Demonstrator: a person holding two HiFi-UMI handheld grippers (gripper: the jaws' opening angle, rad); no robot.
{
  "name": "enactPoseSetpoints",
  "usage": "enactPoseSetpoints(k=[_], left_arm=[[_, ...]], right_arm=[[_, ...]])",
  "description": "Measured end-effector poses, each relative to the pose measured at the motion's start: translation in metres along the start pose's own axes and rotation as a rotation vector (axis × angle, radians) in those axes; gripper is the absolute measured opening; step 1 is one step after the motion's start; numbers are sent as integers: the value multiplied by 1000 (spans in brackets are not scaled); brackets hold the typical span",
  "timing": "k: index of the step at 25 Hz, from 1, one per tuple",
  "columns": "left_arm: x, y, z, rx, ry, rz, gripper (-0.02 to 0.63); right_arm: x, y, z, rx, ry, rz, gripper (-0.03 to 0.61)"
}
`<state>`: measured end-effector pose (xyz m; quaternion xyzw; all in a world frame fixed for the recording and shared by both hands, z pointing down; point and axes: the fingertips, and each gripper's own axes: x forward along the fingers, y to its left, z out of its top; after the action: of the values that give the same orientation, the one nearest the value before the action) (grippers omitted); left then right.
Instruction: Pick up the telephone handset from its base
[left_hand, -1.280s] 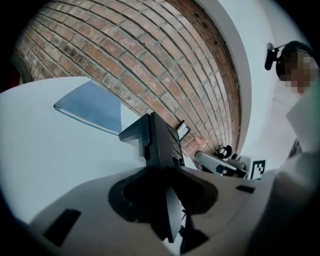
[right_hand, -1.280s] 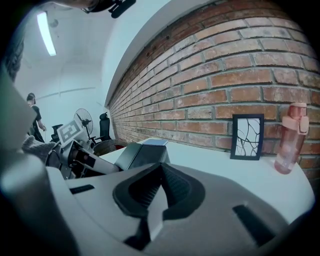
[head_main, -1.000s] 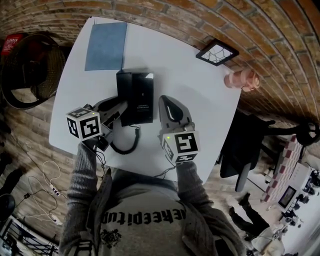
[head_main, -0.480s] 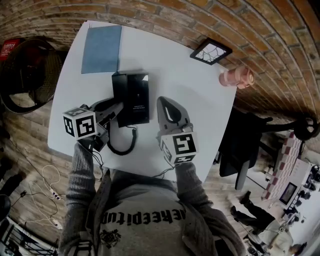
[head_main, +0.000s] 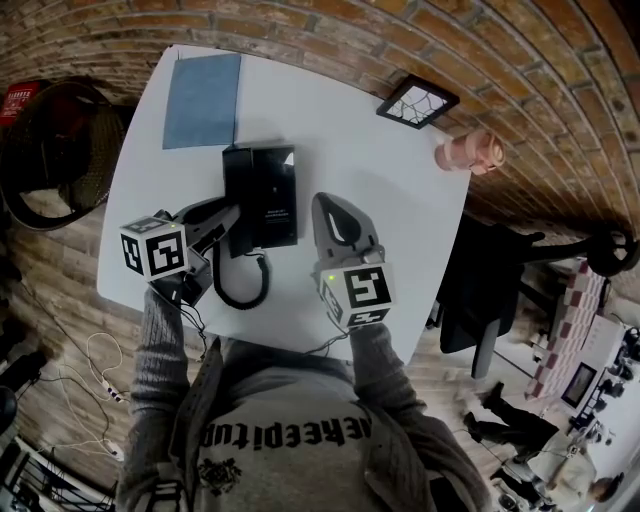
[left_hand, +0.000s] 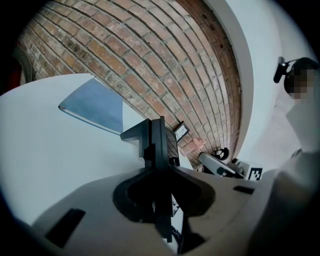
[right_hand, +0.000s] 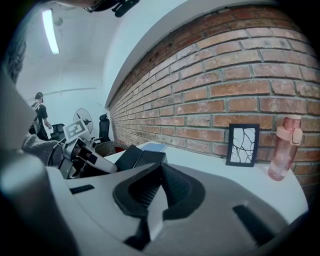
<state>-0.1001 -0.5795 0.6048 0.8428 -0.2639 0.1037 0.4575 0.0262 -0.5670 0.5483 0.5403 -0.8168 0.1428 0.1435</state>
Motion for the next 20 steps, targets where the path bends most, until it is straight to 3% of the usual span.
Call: enactPoseSetpoints(k=[13,20], left_arm=[[-23,-20,11,-18,-103,-26,71],[-44,-42,22,26,-160,-34,71]], right_arm=[[-6,19,18,-26,-32,17,5],[-15,28,32,-46,-62,16,5]])
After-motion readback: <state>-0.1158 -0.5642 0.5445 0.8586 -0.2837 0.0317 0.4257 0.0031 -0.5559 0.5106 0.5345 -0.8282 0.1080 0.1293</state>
